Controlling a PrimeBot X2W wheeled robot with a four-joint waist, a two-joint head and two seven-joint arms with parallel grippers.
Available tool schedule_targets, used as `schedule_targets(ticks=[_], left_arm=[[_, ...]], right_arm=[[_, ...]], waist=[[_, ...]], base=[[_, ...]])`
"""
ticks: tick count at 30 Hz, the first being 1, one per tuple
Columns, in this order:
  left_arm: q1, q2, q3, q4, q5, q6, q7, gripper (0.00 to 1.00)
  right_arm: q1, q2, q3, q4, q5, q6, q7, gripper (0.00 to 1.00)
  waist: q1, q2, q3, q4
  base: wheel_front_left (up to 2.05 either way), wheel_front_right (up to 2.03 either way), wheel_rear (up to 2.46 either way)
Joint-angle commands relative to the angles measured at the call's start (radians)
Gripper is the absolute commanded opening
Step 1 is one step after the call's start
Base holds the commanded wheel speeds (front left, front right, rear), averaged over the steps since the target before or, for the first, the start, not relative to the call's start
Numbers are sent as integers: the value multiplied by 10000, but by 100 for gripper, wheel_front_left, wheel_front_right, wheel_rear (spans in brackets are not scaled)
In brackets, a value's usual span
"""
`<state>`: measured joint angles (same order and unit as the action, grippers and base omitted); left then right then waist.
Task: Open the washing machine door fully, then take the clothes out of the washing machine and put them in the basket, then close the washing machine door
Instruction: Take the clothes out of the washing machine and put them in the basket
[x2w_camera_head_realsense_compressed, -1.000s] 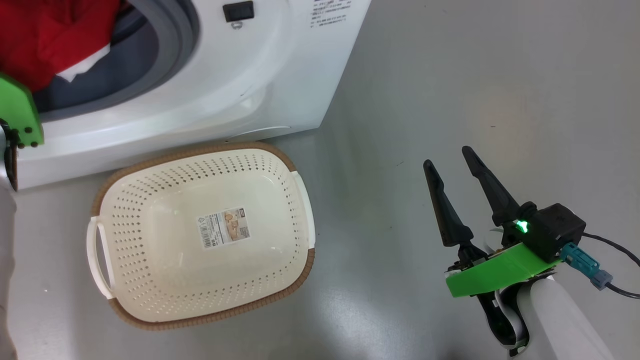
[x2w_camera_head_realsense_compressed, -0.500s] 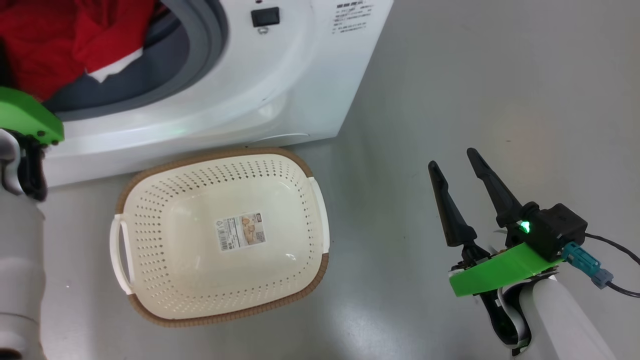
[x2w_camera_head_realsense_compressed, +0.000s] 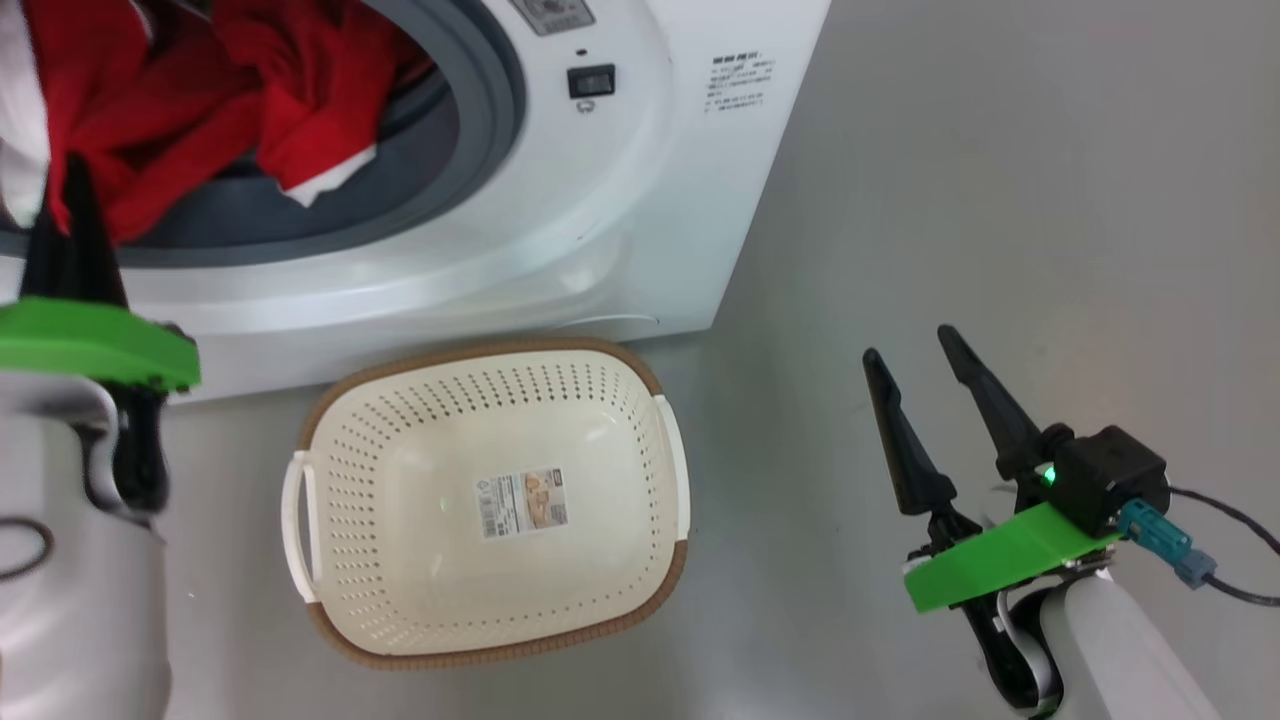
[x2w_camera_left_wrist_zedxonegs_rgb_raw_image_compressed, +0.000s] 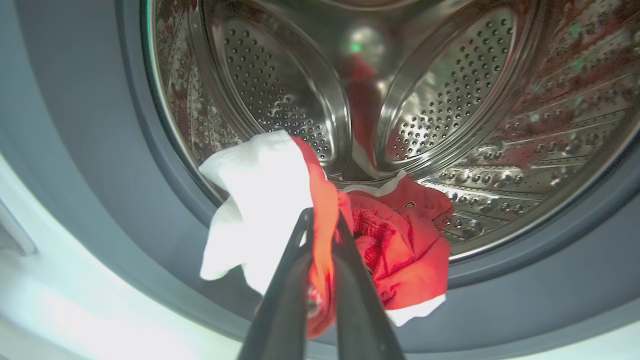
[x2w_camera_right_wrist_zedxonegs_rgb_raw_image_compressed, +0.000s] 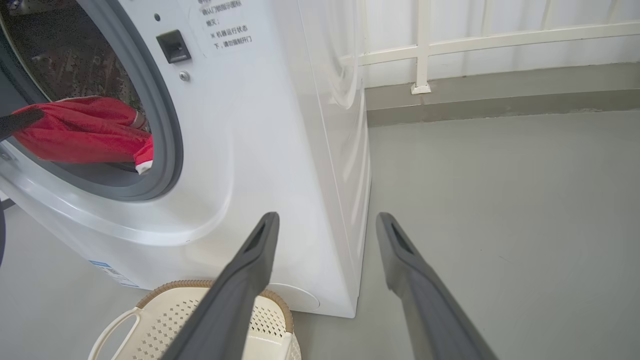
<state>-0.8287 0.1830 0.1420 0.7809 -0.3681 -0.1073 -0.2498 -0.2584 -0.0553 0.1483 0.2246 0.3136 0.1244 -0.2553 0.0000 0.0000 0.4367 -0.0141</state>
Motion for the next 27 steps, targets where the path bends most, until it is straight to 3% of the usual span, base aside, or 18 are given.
schedule_targets(ticks=[1, 6, 14, 19, 27], left_arm=[[455, 353, 345, -560, 98, -63, -118, 0], [1618, 14, 308, -1301, 45, -168, -119, 0], [2856, -61, 296, -2850, 103, -183, -119, 0], [3482, -133, 309, -3803, 140, -40, -99, 0], [4699, -382, 233, -6563, 148, 422, 679, 0]], right_arm=[[293, 51, 256, -168, -60, 63, -65, 100], [555, 51, 370, -20, 3, 63, -65, 100], [775, 48, 379, 48, 90, 63, -65, 100], [844, 48, 400, 77, 140, 63, -65, 100], [988, 49, 391, 134, 215, 63, -65, 100]], waist=[[0, 0, -404, 184], [0, 0, -1075, 237], [0, 0, -1750, 12], [0, 0, -2050, -142], [0, 0, -2539, -285]], base=[[0, 0, 0], [0, 0, 0], [0, 0, 0], [0, 0, 0], [0, 0, 0]])
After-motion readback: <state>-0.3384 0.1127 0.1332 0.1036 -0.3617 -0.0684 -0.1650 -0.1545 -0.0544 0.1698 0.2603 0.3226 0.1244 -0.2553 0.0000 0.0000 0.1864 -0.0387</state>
